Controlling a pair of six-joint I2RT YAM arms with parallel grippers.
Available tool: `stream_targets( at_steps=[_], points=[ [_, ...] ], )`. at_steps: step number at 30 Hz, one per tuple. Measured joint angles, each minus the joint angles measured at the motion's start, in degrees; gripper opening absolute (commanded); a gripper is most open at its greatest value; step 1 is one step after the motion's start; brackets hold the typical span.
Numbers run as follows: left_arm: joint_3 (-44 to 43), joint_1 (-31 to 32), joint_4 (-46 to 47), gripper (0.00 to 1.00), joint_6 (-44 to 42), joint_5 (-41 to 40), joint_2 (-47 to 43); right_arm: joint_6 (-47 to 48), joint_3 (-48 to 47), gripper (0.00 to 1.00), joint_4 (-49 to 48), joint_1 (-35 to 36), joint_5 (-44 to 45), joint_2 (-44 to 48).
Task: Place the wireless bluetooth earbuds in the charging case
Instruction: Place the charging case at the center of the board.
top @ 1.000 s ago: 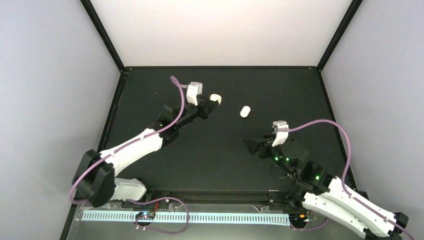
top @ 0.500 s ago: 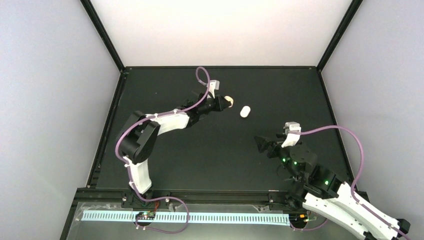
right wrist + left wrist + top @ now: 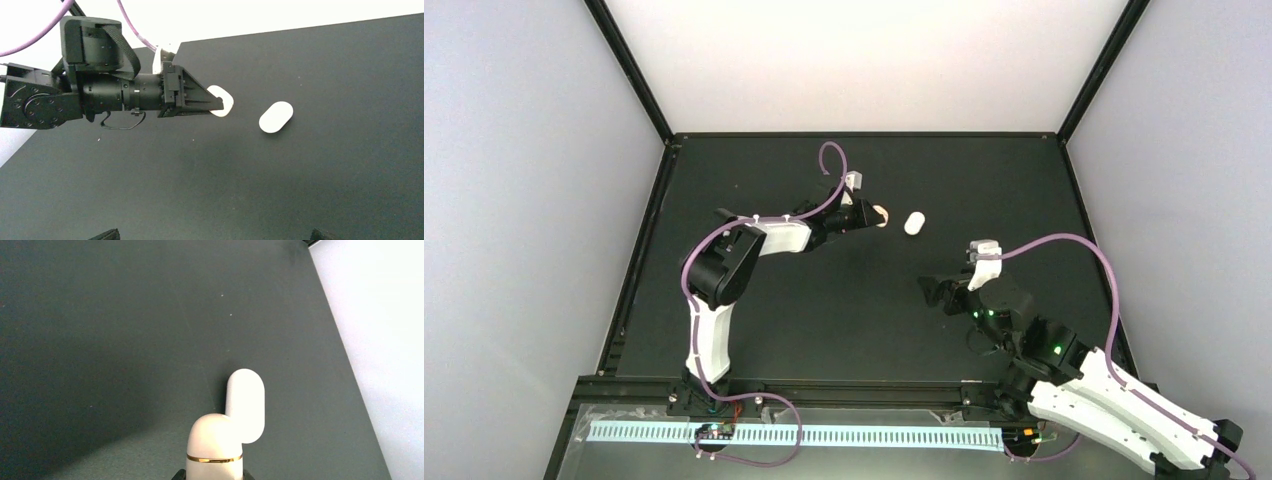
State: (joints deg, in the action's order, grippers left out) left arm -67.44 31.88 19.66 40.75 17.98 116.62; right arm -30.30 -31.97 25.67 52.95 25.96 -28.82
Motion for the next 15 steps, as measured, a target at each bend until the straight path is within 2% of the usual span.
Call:
stream_targets(
  at_steps=[15],
  points=[
    [-1.84, -0.09, -5.51, 0.02, 0.24, 0.07, 3.23, 3.28, -2.27, 1.0, -0.39, 0.0, -0.59, -1.22]
  ],
)
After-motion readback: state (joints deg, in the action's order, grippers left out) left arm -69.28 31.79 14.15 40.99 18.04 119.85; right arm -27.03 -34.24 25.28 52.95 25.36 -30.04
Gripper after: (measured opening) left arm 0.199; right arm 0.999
